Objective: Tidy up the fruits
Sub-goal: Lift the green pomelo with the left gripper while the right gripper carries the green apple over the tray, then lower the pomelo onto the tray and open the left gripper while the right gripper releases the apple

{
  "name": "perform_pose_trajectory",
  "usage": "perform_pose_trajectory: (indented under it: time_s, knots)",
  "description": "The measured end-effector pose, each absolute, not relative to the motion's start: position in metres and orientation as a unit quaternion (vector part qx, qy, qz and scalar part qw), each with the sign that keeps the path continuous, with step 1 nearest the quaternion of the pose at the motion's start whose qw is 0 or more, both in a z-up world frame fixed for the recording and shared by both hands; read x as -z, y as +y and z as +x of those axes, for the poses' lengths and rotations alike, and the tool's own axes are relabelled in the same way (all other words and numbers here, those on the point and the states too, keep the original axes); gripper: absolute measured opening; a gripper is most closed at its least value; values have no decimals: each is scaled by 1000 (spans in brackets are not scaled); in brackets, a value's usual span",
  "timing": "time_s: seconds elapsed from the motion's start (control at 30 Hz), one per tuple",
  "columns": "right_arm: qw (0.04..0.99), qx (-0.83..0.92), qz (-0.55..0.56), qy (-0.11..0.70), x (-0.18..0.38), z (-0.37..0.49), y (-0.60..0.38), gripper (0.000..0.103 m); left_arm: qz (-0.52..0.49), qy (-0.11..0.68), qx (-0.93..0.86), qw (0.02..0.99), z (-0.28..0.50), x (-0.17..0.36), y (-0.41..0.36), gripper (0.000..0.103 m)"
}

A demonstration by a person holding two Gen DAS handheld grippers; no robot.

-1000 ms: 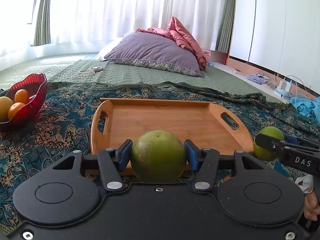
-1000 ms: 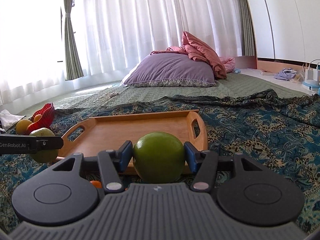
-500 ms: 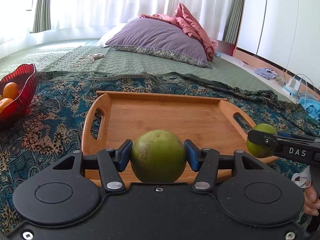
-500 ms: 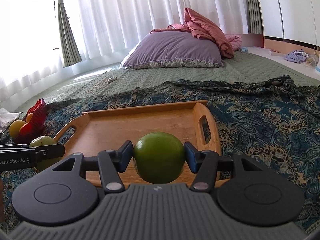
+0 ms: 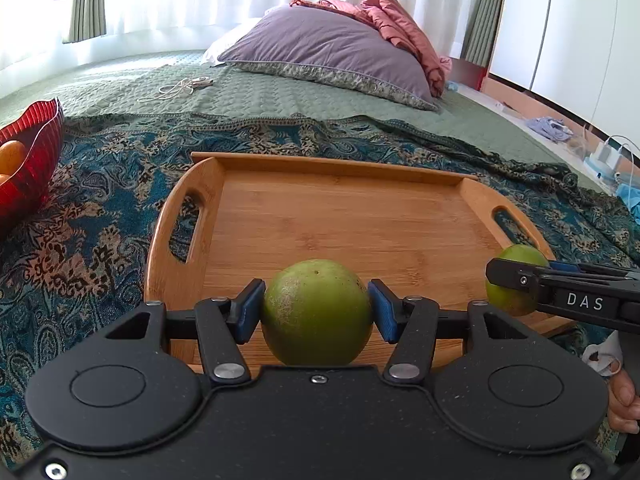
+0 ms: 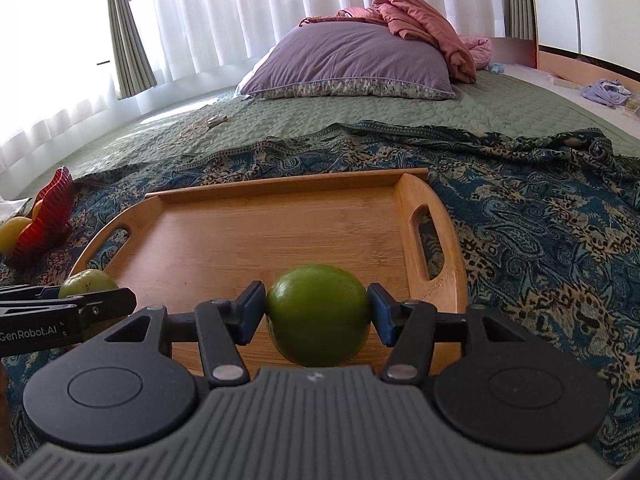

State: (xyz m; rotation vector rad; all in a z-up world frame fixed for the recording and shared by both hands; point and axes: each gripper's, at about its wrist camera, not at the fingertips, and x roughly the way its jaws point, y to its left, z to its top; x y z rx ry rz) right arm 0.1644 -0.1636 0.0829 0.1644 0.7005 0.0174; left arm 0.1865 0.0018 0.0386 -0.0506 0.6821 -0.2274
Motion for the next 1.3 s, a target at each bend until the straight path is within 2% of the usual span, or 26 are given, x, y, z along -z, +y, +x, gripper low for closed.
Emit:
perform_pose_trajectory:
  time_s: [0.83, 1.3]
  knots:
    - [935, -11, 74, 347, -87, 193, -157, 59, -21, 327, 113, 938, 221, -44, -4, 54]
    - [934, -20, 63, 350, -76, 202, -154, 59, -14, 332, 121, 935, 218, -30, -5, 54]
